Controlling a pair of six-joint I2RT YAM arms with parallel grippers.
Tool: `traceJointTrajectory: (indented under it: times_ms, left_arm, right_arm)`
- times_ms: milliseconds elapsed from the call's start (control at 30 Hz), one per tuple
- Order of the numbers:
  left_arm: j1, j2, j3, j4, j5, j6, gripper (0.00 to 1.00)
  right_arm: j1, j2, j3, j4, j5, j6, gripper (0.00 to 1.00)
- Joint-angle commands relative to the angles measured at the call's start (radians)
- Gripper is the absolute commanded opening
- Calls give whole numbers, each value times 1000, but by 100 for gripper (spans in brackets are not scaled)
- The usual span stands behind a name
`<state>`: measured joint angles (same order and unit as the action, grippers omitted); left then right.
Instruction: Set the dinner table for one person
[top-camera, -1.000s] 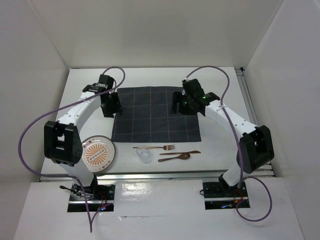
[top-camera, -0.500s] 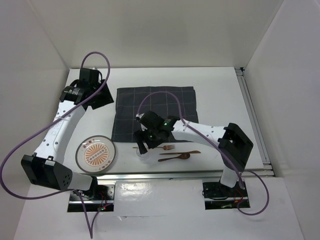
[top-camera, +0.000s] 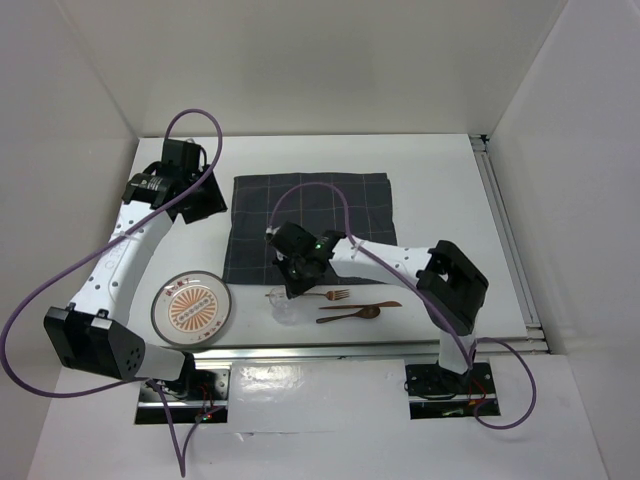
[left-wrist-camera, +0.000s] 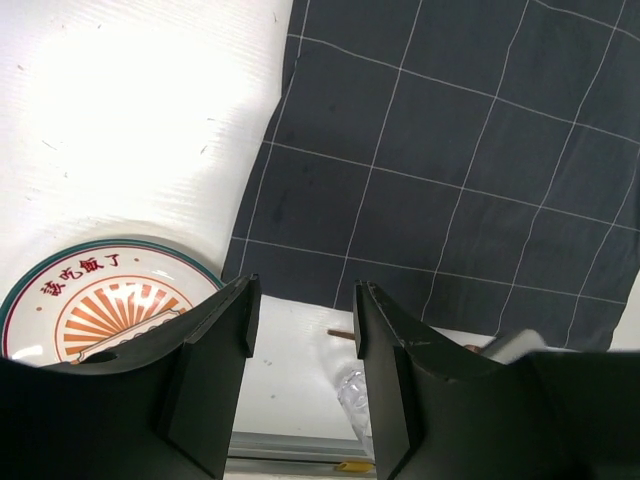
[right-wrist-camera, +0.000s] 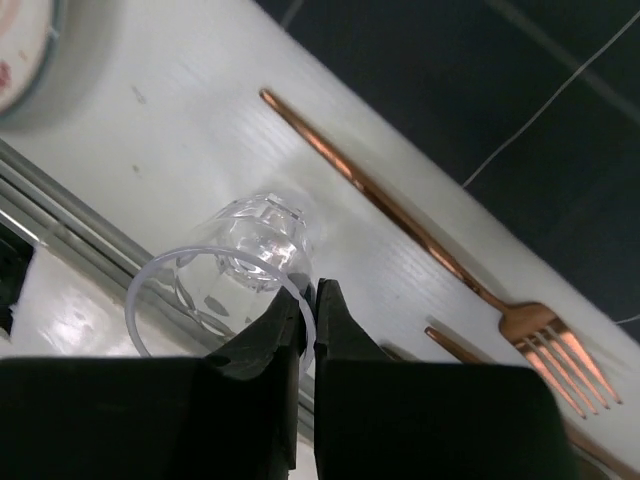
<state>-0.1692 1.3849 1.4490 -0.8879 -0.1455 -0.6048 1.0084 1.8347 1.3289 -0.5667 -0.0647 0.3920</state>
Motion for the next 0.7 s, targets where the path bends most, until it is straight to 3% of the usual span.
traceJointTrajectory:
  times_ms: [0, 133, 367, 533, 667]
  left_arm:
    - [-4, -7, 30, 3, -22, 10, 59]
    - [-4, -50, 13, 50, -22, 22, 59]
    - [-4, -26, 37, 32, -29, 22, 58]
    - [-4, -26, 37, 41, 1, 31, 58]
    - [-4, -26, 37, 29, -35, 31, 58]
  right_arm:
    - [9, -26, 133, -38, 94, -1, 0]
    - [-45, -61, 203, -126, 170, -44, 0]
    - [-336, -81, 249, -154, 165, -53, 0]
    - [-571, -2, 357, -144, 77, -76, 0]
    - [-662, 107, 469, -154, 89, -85, 0]
